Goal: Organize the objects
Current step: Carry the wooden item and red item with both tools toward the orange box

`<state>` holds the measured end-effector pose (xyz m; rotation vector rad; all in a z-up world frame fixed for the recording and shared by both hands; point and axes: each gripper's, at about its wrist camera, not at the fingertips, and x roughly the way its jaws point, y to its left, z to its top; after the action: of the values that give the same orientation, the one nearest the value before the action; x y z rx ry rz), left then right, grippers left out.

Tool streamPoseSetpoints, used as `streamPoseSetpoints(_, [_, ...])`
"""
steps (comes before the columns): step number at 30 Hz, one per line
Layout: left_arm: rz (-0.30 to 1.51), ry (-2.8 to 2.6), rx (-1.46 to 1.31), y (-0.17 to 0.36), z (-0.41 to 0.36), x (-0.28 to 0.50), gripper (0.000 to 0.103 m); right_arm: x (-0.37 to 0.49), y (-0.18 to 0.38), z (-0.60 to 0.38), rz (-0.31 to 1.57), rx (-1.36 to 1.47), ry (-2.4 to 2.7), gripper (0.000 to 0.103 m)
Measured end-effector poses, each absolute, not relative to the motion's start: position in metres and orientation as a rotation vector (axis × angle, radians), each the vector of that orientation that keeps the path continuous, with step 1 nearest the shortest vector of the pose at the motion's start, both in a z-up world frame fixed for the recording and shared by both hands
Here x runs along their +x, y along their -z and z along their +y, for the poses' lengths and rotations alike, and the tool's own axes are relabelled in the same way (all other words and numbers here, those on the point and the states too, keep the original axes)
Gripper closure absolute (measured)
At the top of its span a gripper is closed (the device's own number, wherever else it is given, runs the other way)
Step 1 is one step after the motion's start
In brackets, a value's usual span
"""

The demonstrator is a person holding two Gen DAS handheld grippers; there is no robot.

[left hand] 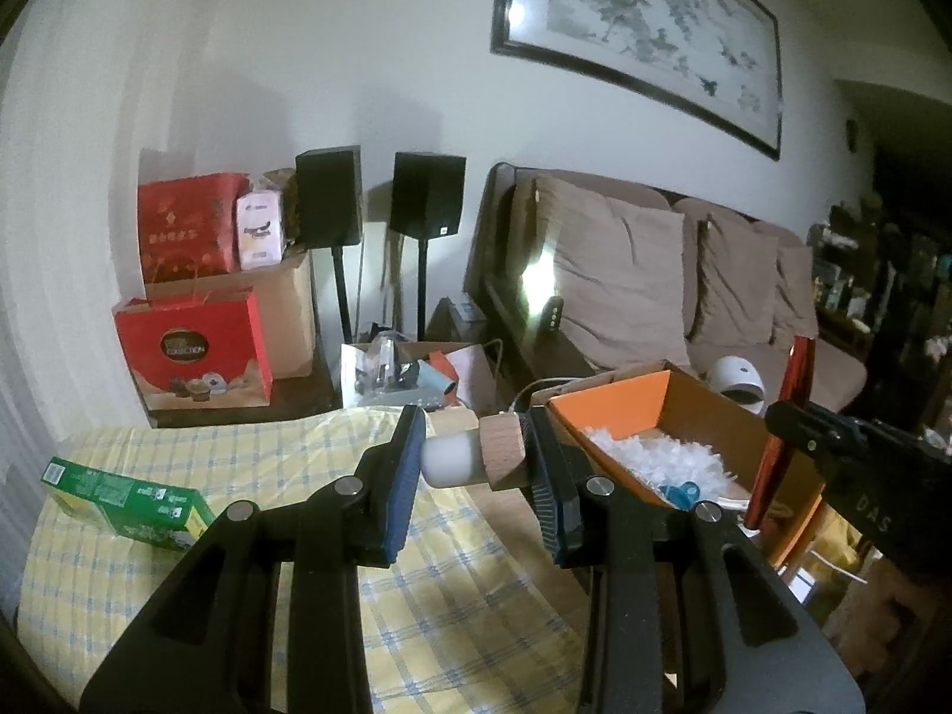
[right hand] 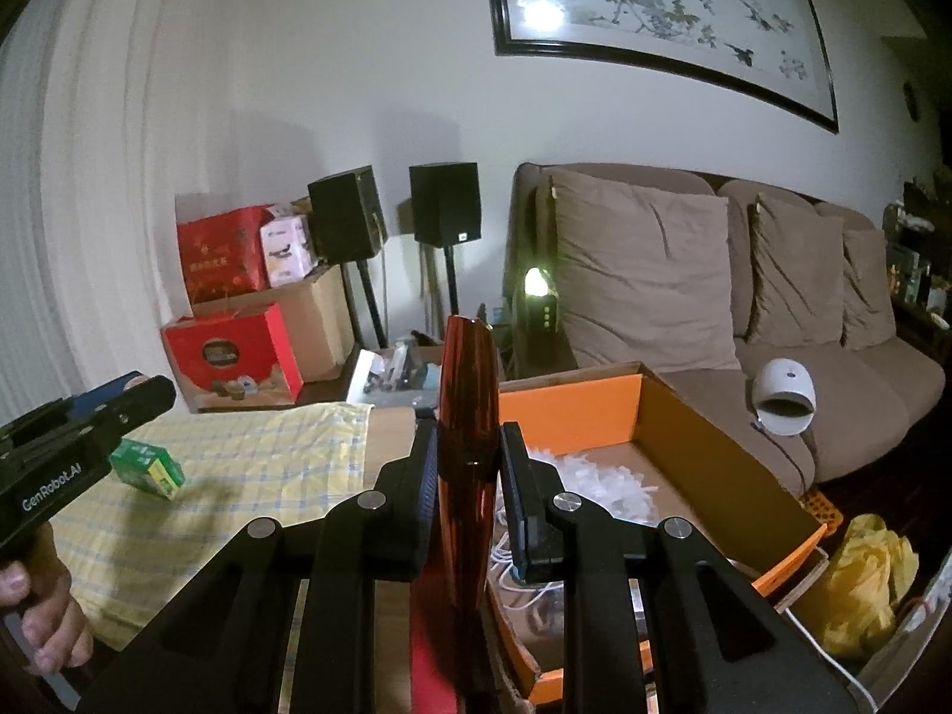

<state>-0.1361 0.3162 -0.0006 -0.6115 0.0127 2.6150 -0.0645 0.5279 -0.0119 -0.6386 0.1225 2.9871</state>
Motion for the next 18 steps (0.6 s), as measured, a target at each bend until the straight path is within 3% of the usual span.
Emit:
streamPoseSetpoints(8, [0.004,-2.577,-0.603,-0.008,0.326,-0.134,0.071,-0.062,0.012,0.538,0.095,-0.632,-2.931,0.083])
streamPoseSetpoints(18, [-0.007,-2.509,-0.605,-0.007,0.342,-0.131,0.071,-0.057,0.010,0.558,0.195,-0.627,-2.936,0.083])
